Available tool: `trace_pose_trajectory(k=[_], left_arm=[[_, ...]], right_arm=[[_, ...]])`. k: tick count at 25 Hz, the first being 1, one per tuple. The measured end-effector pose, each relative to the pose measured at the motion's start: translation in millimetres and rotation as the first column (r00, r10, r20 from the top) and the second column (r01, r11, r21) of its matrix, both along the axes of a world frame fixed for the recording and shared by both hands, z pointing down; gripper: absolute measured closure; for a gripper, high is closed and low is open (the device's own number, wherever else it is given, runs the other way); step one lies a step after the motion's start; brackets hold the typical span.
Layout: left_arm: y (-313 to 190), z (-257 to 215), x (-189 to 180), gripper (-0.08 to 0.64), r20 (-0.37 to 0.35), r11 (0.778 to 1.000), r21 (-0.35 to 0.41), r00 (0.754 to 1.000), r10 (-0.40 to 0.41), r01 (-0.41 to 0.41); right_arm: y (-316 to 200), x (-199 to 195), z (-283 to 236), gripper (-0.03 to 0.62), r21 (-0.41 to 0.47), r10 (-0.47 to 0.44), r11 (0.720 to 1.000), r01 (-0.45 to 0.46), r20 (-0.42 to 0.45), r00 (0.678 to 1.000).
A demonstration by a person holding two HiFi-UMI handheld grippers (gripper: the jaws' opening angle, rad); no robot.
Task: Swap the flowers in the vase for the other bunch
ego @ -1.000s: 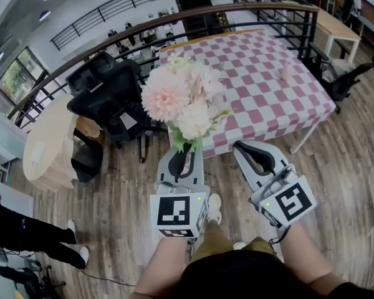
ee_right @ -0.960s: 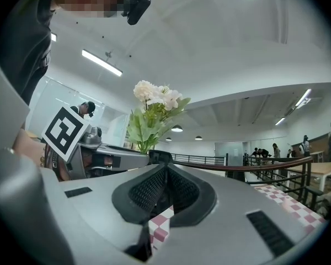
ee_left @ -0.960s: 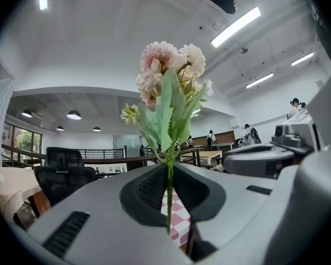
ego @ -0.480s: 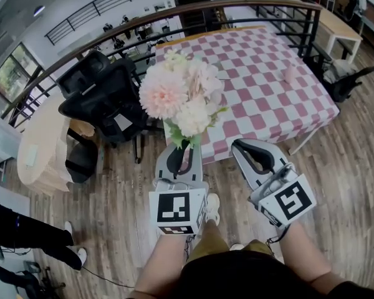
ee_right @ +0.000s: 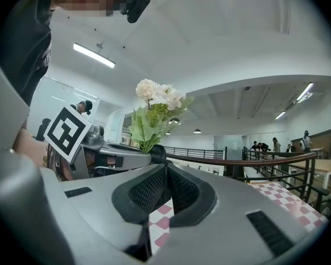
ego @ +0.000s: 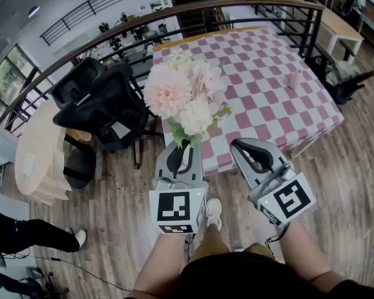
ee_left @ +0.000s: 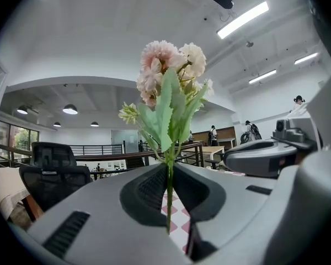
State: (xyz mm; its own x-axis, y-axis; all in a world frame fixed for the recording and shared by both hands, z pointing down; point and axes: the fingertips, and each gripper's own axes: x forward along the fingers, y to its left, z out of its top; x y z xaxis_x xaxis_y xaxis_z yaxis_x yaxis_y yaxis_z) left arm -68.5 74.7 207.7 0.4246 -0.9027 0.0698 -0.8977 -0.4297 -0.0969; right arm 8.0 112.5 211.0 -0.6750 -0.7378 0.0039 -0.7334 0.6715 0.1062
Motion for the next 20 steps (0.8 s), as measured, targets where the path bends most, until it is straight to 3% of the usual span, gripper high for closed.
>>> trace_pose_trajectory(k=[20], left_arm=[[-114, -7, -10, 0.525, 0.006, 0.997, 0.003, 0.997, 0.079, -0.079]], right_arm=[[-112, -24, -5, 0.554, -0.012, 0.043, 0.999, -0.043, -0.006, 0.999]])
